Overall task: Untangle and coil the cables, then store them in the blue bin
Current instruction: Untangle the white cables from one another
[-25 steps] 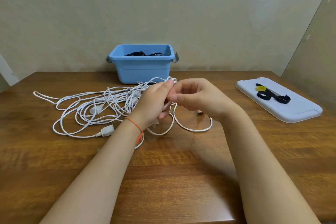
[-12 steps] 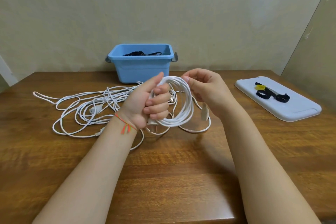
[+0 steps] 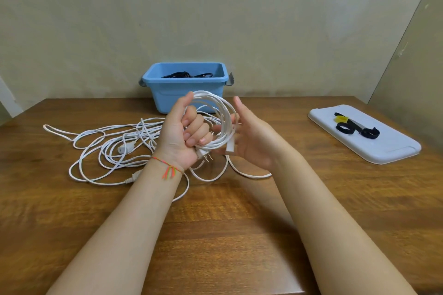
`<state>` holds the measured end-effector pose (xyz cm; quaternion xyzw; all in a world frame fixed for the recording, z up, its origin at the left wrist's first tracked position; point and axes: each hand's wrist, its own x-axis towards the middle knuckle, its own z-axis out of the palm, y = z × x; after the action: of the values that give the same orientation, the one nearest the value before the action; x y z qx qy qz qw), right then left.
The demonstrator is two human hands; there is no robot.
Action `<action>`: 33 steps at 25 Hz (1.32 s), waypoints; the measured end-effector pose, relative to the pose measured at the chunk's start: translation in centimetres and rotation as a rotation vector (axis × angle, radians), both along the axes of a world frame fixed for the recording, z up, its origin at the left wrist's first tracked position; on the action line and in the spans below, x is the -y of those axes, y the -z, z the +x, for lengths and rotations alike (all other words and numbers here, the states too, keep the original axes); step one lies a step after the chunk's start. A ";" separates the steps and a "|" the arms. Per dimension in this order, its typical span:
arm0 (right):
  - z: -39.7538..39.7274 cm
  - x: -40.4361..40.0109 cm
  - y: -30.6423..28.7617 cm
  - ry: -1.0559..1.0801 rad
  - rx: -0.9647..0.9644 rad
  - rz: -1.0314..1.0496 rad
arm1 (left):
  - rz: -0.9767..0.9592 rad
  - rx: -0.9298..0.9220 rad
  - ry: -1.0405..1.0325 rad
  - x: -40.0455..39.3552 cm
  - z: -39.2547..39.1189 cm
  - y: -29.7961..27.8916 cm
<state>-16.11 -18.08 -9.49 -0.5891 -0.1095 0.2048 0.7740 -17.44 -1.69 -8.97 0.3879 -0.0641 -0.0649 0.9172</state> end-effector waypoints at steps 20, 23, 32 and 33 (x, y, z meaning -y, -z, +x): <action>1.2 7.2 -0.1 0.555 0.170 -0.274 | 0.328 -0.103 0.030 8.3 3.1 -0.8; 2.0 13.1 0.4 0.832 0.203 -0.522 | 0.625 0.070 -0.031 13.1 4.2 -1.0; 4.4 20.8 4.1 1.015 0.401 -1.470 | 0.711 0.119 0.022 20.1 6.5 0.3; 4.6 20.7 4.6 0.994 0.402 -1.475 | 0.701 0.110 0.025 20.0 6.8 0.6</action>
<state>-11.47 -38.78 -14.13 -0.9386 0.1827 -0.2407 0.1665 -10.69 -21.72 -9.57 0.6811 -0.0920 -0.0733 0.7226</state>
